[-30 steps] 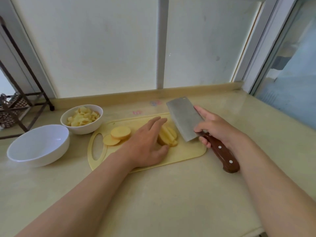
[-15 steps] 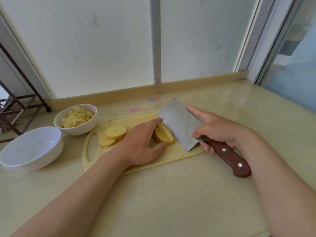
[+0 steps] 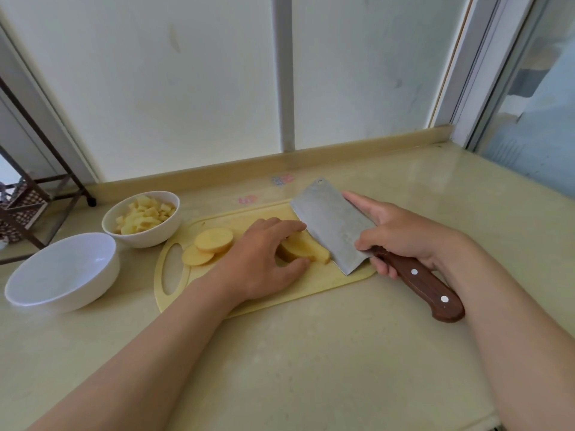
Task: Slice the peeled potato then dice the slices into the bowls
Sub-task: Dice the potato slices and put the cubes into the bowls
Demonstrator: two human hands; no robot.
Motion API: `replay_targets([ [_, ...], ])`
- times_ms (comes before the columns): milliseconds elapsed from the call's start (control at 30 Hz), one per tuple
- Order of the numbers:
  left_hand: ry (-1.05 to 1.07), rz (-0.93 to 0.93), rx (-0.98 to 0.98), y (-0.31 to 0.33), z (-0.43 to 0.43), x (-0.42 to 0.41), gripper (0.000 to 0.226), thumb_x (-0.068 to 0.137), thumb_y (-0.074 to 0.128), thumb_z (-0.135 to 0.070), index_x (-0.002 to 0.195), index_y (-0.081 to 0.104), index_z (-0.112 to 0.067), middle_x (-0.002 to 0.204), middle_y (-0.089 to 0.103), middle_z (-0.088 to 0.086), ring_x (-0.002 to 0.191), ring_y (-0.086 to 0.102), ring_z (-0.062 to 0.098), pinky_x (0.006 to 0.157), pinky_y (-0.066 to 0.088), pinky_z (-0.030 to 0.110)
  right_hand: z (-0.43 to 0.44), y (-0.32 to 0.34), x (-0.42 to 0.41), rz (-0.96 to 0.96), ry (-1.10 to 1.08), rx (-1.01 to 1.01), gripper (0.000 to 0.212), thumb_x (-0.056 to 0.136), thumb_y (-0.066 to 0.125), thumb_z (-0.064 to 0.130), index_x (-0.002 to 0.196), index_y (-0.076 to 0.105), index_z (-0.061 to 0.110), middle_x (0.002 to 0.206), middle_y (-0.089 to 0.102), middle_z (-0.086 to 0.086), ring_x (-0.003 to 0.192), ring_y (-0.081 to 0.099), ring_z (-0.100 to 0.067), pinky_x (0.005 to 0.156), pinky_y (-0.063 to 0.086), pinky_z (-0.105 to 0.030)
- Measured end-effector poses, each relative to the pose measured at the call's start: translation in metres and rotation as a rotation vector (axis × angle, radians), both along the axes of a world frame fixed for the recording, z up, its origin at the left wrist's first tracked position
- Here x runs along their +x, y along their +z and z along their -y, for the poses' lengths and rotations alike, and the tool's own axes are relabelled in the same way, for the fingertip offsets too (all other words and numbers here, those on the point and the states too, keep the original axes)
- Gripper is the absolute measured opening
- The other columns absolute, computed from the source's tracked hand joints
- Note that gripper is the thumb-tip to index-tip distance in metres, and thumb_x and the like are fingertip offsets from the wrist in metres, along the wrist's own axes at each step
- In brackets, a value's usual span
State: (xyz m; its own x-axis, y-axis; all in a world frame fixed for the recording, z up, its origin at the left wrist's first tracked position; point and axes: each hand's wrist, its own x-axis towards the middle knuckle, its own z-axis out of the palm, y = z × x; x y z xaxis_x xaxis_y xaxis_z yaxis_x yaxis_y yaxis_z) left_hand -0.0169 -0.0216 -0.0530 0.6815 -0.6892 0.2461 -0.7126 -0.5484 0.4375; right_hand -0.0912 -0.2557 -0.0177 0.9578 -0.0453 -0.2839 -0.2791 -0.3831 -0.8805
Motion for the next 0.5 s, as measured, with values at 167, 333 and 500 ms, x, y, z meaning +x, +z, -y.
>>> replay_targets([
  [167,0.078,-0.046,-0.001,0.005,0.004,-0.005,0.056,0.082,0.068,-0.05,0.133,0.054,-0.032,0.106,0.054,-0.015,0.104,0.048,0.007,0.091,0.045,0.027,0.002,0.004,-0.005,0.004,-0.034,-0.012,0.096,0.093,0.049,-0.01,0.161,0.016,0.05,0.047,0.06,0.004,0.041,0.056,-0.019,0.04,0.045,-0.027],
  [333,0.229,-0.028,0.052,0.008,0.016,-0.017,0.052,0.086,0.062,-0.048,0.133,0.052,-0.029,0.112,0.054,-0.01,0.11,0.049,0.016,0.086,0.04,0.026,0.006,0.009,-0.012,-0.016,-0.06,-0.057,0.095,0.094,0.043,-0.01,0.16,0.013,0.051,0.049,0.064,-0.007,0.04,0.057,-0.022,0.042,0.048,-0.027],
  [500,0.293,-0.021,0.089,0.013,0.022,-0.024,0.055,0.085,0.063,-0.049,0.133,0.052,-0.024,0.116,0.055,-0.004,0.108,0.052,0.019,0.087,0.043,0.028,0.0,0.016,-0.018,-0.026,-0.032,-0.083,0.094,0.091,0.039,-0.011,0.159,0.018,0.05,0.073,0.065,-0.026,0.04,0.059,-0.026,0.041,0.047,-0.025],
])
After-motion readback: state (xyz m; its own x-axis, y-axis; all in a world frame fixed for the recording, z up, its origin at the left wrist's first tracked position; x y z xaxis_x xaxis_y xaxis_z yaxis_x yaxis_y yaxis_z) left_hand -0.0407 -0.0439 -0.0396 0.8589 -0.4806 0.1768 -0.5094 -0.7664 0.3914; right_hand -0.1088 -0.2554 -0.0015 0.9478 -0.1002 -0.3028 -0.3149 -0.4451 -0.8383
